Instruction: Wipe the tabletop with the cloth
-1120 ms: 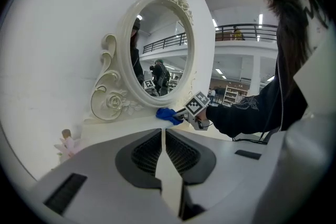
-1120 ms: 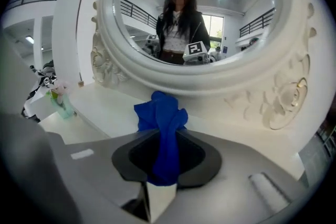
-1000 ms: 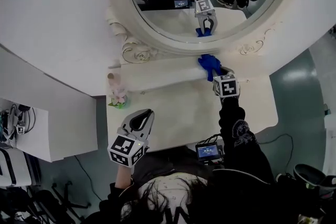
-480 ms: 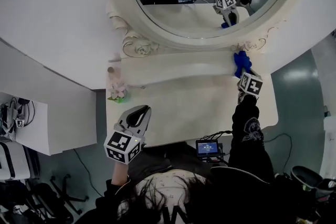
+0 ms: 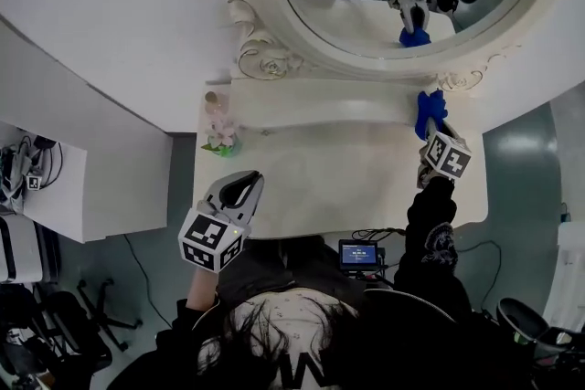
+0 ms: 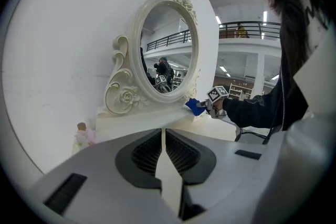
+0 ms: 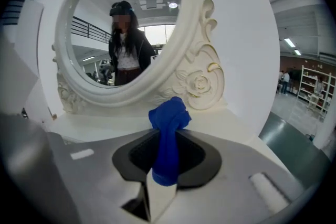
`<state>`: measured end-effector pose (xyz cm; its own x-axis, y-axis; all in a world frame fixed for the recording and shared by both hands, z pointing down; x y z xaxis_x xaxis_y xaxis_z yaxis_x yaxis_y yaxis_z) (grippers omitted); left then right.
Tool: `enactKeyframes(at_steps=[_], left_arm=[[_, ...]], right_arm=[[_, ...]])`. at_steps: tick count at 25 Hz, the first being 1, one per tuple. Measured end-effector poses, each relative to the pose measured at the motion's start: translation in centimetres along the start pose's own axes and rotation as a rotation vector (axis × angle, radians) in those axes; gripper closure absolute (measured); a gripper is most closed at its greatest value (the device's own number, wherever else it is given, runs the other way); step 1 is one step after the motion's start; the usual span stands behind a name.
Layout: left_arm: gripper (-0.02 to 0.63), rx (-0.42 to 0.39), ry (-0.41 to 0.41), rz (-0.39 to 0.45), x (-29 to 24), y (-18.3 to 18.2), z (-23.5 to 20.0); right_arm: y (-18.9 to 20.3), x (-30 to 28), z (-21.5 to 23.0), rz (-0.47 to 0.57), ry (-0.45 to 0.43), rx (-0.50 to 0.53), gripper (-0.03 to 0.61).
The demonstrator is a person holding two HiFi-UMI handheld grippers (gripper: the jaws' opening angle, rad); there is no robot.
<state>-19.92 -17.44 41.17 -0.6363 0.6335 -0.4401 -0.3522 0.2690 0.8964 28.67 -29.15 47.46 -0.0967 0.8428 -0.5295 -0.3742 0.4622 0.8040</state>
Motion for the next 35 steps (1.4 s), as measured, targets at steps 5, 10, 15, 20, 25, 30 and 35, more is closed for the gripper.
enactKeyframes(at_steps=[5, 10, 15, 20, 25, 30, 35], left_arm=[[0.611, 0.008, -0.012, 0.005, 2.6, 1.3, -1.5], [0.611, 0.020, -0.025, 0.014, 6.6, 3.4, -2.9], [0.611, 0.040, -0.051, 0.023, 10.9, 6.2, -4.8], [0.611, 0.063, -0.071, 0.031, 14.8, 8.9, -6.4], [0.611, 0.096, -0.100, 0.029, 17.9, 11.6, -8.0], [0.612, 0.117, -0.110, 0.047, 19.0, 12.4, -9.2], [0.611, 0.118, -0.094, 0.059, 18.6, 11.9, -9.5]], right_arm=[[2.3, 3.1, -8.3, -0.024, -0.178, 0.064, 0.491], [6.7, 6.2, -17.8, -0.083, -0.327, 0.109, 0.491], [12.2, 8.6, -26.1, -0.154, -0.425, 0.144, 0.491], [17.7, 9.6, -32.4, -0.227, -0.466, 0.155, 0.491], [22.4, 8.8, -36.6, -0.302, -0.455, 0.210, 0.491], [25.1, 6.9, -38.0, -0.370, -0.399, 0.267, 0.491], [26.7, 5.0, -37.2, -0.440, -0.311, 0.314, 0.491]])
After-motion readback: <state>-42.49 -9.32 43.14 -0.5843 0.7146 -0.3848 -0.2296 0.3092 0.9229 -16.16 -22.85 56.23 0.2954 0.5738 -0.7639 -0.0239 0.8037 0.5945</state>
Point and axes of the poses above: the fingertips, and each gripper's own axes: x backward along the fingers, z to its right, y out of its underside, the point moved 7 cm from there along x, backward along the fingers, and after that the axes turned 14 degrees about -x, right-handed, at the moved point
